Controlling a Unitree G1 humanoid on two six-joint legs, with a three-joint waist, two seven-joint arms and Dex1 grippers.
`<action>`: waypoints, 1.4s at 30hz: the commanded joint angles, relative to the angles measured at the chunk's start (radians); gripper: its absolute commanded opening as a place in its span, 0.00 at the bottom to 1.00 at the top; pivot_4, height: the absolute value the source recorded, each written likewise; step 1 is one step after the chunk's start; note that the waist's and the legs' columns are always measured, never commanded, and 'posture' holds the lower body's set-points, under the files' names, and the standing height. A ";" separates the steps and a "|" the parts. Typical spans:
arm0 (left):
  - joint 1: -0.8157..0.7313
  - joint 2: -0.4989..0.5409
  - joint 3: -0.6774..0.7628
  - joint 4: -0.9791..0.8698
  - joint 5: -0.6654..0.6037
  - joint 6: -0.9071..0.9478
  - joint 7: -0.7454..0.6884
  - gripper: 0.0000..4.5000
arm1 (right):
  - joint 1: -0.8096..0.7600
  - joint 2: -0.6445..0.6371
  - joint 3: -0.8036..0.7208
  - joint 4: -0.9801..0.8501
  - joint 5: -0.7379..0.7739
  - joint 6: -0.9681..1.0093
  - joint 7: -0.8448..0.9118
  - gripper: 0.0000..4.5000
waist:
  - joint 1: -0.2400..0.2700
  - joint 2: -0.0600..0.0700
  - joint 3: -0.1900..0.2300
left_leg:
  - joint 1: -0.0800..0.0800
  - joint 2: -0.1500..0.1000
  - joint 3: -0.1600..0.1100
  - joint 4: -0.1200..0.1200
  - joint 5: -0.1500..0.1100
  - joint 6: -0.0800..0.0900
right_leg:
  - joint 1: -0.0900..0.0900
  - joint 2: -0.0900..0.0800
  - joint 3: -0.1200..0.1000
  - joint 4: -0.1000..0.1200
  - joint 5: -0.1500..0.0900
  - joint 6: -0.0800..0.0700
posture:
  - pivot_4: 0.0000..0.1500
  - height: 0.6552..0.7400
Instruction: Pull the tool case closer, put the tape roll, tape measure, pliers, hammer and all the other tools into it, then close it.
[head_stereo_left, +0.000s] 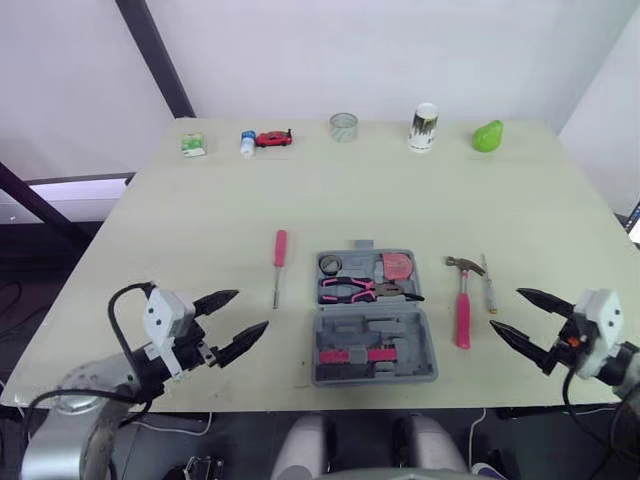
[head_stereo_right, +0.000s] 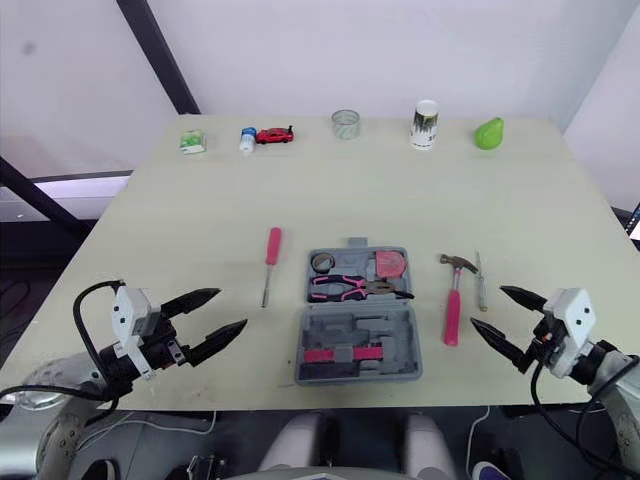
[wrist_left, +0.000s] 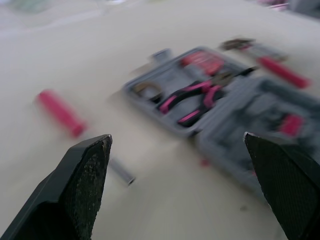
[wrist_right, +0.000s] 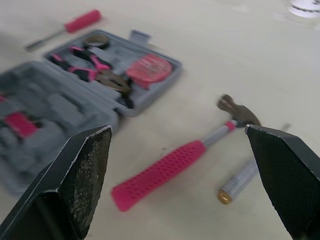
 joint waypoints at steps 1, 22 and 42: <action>-0.026 0.045 0.002 -0.013 -0.053 -0.019 -0.112 1.00 | -0.027 0.026 0.015 -0.033 -0.035 0.042 -0.100 0.99 | -0.001 0.000 0.000 | 0.000 0.000 0.000 0.000 0.000 0.000 | 0.000 0.000 0.000 0.000 0.000 0.000 | 1.00 1.00; -0.390 0.196 -0.102 0.140 -0.097 0.001 -0.427 1.00 | -0.317 0.248 0.096 0.101 -0.202 0.398 -0.588 0.99 | -0.017 0.000 0.001 | -0.004 0.001 0.000 0.001 0.000 0.000 | -0.005 0.008 0.004 0.002 0.002 0.004 | 1.00 1.00; -0.414 0.179 -0.099 0.101 -0.118 0.033 -0.396 1.00 | -0.426 0.292 0.129 0.264 -0.237 0.343 -0.597 0.62 | -0.028 0.000 0.001 | -0.002 0.001 0.002 0.001 0.000 0.000 | -0.006 0.009 0.008 0.005 0.002 0.004 | 1.00 1.00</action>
